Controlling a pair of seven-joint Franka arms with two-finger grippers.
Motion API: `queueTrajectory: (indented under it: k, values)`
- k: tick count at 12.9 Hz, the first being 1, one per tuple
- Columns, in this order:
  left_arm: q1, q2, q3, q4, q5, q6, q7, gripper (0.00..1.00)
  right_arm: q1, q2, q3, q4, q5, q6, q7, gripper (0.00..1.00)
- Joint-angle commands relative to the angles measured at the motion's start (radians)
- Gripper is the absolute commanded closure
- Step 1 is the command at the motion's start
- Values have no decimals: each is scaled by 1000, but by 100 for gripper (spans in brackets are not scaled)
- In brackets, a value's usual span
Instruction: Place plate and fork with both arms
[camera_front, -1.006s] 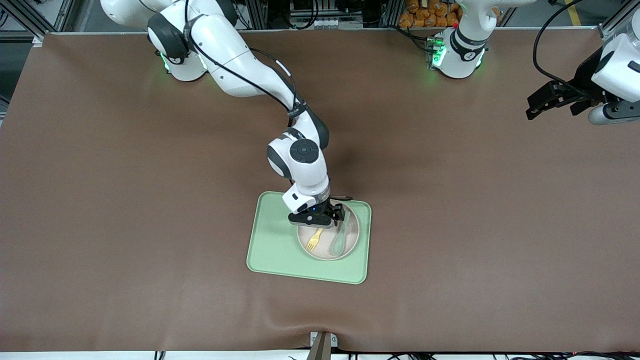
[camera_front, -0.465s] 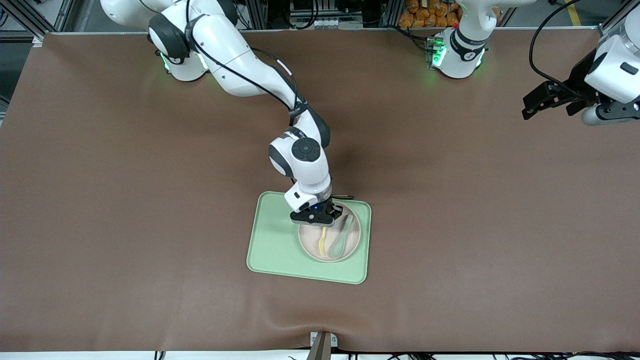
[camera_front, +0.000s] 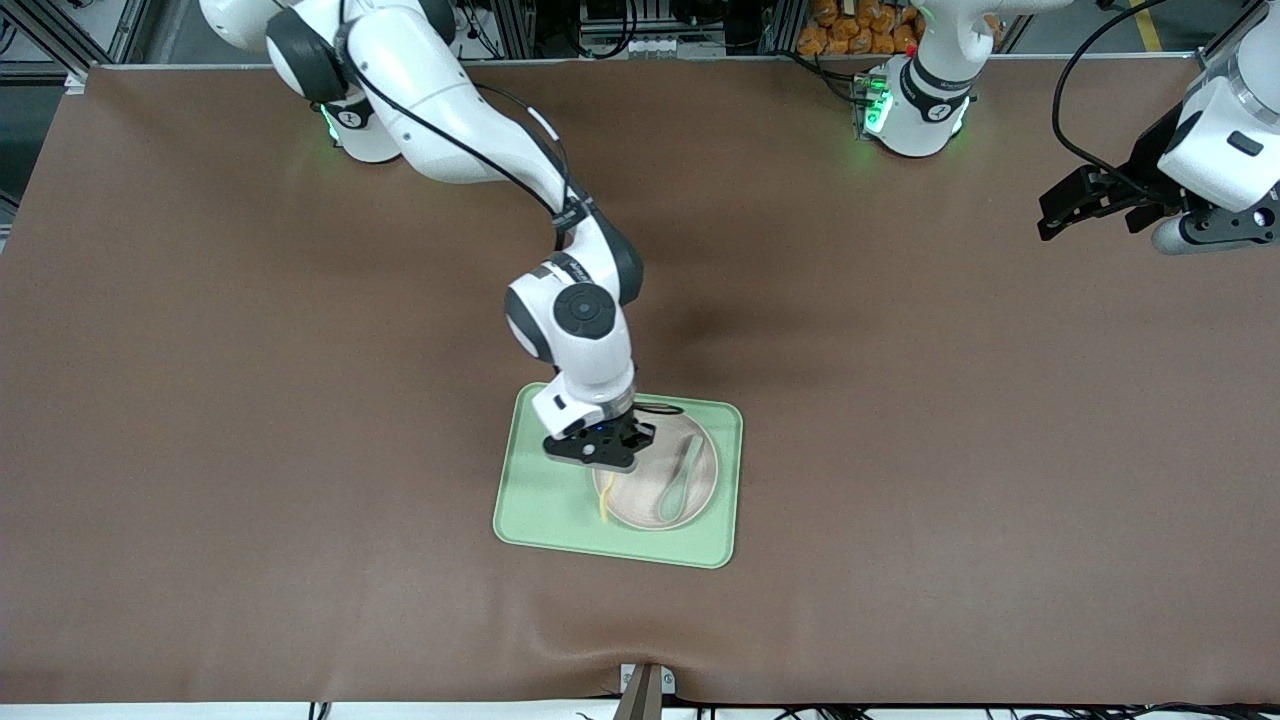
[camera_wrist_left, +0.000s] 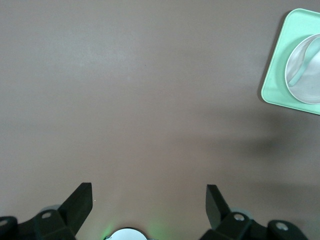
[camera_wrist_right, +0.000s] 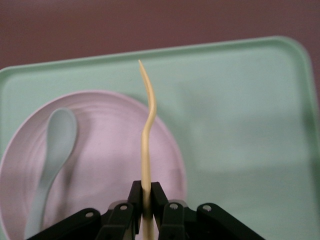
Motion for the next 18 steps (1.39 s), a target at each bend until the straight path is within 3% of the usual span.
queueTrajectory:
  k: [1,5,6,7,10,13,16,18]
  values:
    - [10,2,-5,-10,7,20,7,0,-42,-40,16,-80,-18,-29,-62,100]
    - [13,2,-5,-13,7,20,6,0,-68,-45,15,-194,-27,40,-121,100]
    - [13,4,-5,-13,7,20,6,0,-68,-53,15,-212,-27,43,-135,70]
    - [12,5,-5,-10,8,20,6,0,-74,-65,15,-217,-27,40,-161,1]
    - [9,5,-5,-1,10,19,7,0,-158,-175,21,-271,-15,-39,-357,0]
    - [9,4,-5,16,10,14,6,0,-287,-403,21,-511,24,-36,-612,0]
    - [6,-4,-7,17,11,5,4,0,-465,-613,20,-715,167,-59,-931,0]
    - [6,-9,-18,16,10,-6,-2,0,-588,-738,20,-762,183,-233,-1068,0]
